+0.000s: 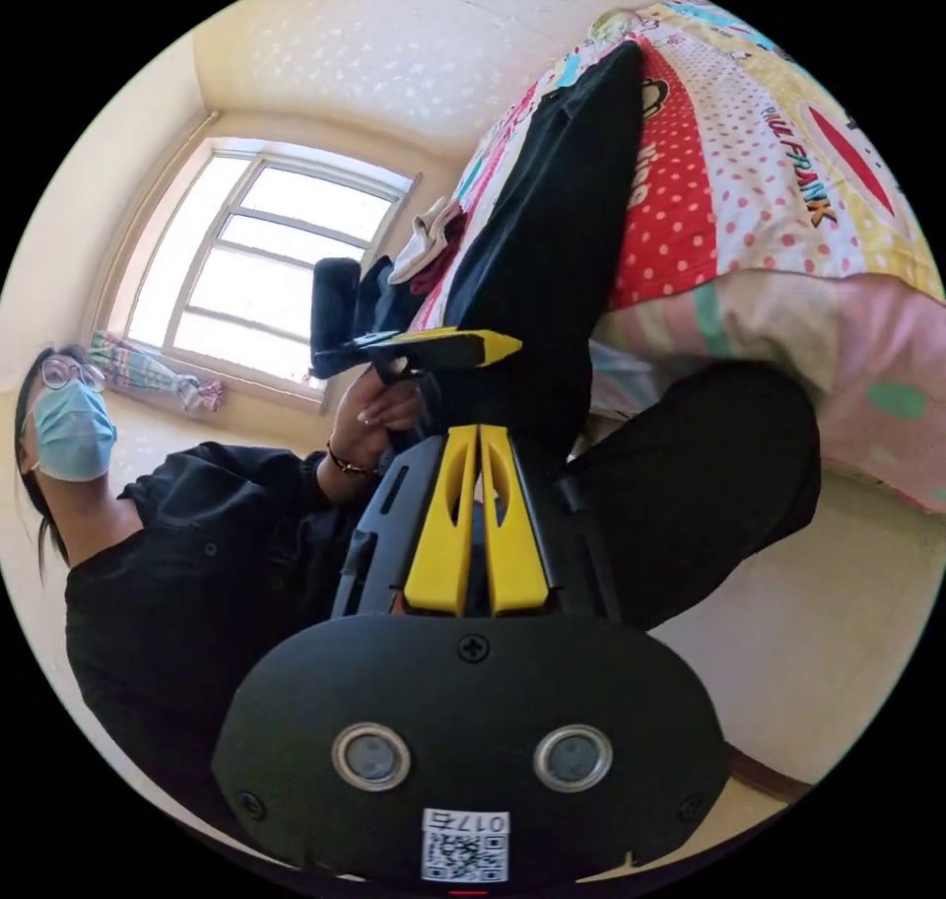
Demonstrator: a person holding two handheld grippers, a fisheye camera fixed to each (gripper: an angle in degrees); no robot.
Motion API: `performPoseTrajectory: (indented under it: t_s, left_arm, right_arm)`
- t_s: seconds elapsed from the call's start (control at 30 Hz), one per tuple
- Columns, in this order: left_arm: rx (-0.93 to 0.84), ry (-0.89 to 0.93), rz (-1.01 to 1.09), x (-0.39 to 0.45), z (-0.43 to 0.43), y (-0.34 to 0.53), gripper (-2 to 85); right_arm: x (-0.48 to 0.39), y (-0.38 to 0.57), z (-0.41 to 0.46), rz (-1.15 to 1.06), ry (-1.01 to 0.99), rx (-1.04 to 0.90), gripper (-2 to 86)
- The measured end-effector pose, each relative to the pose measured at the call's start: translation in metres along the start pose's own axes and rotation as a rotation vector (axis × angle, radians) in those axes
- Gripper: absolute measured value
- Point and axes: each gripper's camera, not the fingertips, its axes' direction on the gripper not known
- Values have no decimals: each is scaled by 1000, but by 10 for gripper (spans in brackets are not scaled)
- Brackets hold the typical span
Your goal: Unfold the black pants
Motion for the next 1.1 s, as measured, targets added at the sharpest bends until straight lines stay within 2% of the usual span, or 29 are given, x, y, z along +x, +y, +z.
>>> performPoseTrajectory:
  t_s: [0.13, 0.23, 0.37, 0.47, 0.57, 0.67, 0.73, 0.8, 0.93, 1.03, 1.1]
  left_arm:
    - [105, 93, -23, -24, -51, 20, 32]
    - [149, 126, -37, -39, -81, 30, 34]
    - [180, 182, -46, -52, -102, 36, 35]
    - [181, 209, -37, -55, -118, 37, 36]
    - [192, 238, -52, -57, -141, 36, 36]
    - [188, 269, -68, -59, -163, 31, 36]
    - [185, 292, -81, -62, -179, 29, 37]
    - [166, 330, -82, -64, -190, 23, 37]
    - [61, 379, -19, -61, -220, 6, 36]
    - [77, 371, 51, -57, -267, 8, 32]
    - [101, 379, 92, -62, -300, 13, 28]
  right_arm:
    - [21, -29, -8, 52, 102, -2, 34]
    - [17, -87, -1, 41, 200, 9, 71]
    - [16, -212, 28, 5, 324, 81, 102]
    - [37, -304, 56, 44, 371, 173, 102]
    - [67, -378, 85, 100, 503, 260, 113]
    - [105, -435, 122, 157, 646, 239, 135]
    - [130, -454, 145, 217, 725, 229, 126]
    - [159, -461, 175, 333, 880, 249, 74]
    - [169, -464, 211, 363, 861, 303, 35]
    - [144, -474, 250, 243, 872, 294, 26]
    - [110, -479, 297, 76, 942, 251, 22]
